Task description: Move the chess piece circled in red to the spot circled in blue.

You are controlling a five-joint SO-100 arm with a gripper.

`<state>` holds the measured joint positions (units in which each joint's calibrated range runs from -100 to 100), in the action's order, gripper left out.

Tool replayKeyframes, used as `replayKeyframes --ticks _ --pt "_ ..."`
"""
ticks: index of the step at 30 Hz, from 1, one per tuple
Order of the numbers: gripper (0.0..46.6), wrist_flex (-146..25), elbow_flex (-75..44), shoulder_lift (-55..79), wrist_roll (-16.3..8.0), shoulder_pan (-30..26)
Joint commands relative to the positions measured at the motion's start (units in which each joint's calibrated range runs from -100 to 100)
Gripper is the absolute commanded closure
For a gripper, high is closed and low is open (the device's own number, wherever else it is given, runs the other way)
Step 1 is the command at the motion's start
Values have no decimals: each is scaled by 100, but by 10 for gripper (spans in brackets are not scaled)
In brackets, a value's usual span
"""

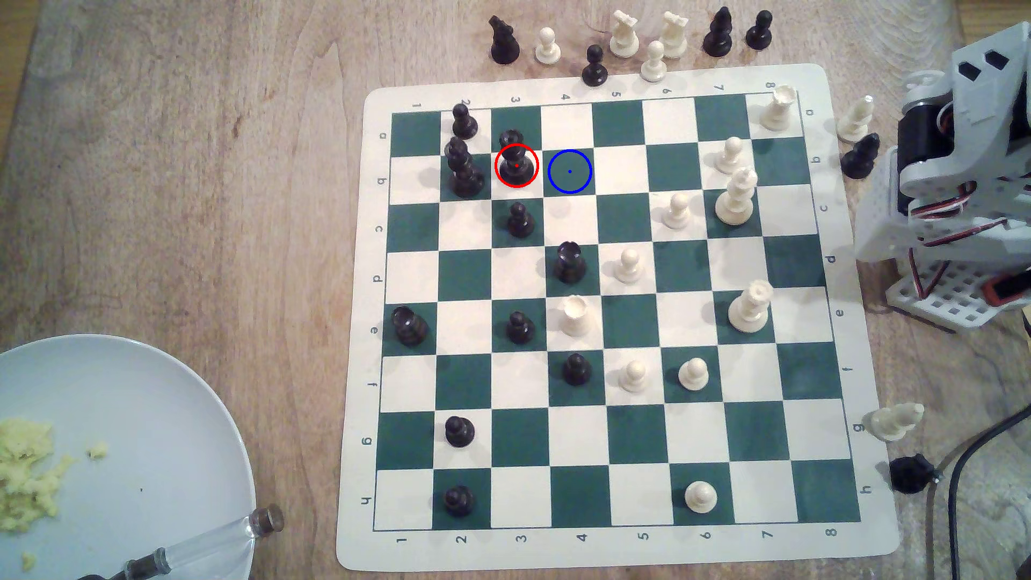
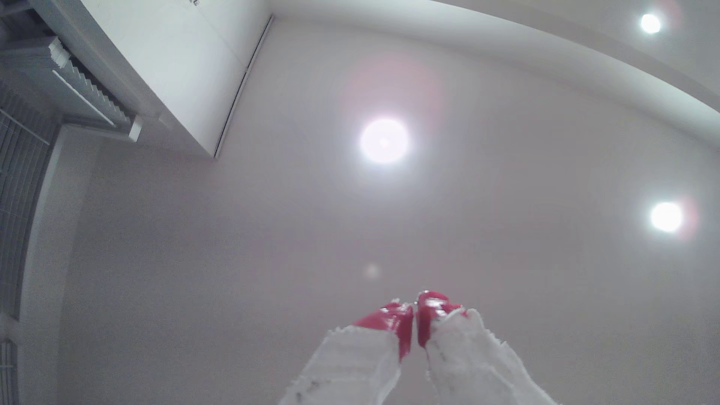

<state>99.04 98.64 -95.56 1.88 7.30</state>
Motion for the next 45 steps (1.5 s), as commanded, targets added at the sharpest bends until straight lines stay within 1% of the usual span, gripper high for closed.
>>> replayKeyframes --ticks 1,5,8,11,12,15,16,19,21,23,24,27,28,29,33,35,37,38,39,41,42,43,45 --pt "464 -502 126 -20 15 -38" --pt "464 -2288 -191 -20 15 -38" --pt "464 -3958 -590 -20 -5 181" --pt "464 -5220 -835 -28 -15 181" --pt "464 -6071 -907 -28 -20 330" --pt "464 -6833 -907 -28 -20 463" --pt "464 -7464 -934 -28 -20 564" --pt "464 -8414 -1052 -28 -20 721" --pt "464 -9388 -1288 -11 -10 807" --pt "464 -10707 -1687 6 5 916" --pt "464 -11551 -2058 125 -15 948" --pt "464 -11976 -2639 761 24 729" --pt "464 -11976 -2757 1008 107 682" --pt "464 -12067 -3074 1585 176 557" --pt "464 -12853 -4116 2629 -49 345" --pt "464 -13098 -4370 2892 -73 330" --pt "464 -13393 -4706 3317 -151 345" --pt "462 -13614 -5059 3826 -234 361" --pt "451 -13786 -5340 4157 -317 361" --pt "444 -13950 -5785 4726 -503 369" --pt "433 -14147 -6193 5227 -645 384" --pt "419 -14196 -6383 5447 -742 384" --pt "403 -14393 -6764 5829 -855 384"
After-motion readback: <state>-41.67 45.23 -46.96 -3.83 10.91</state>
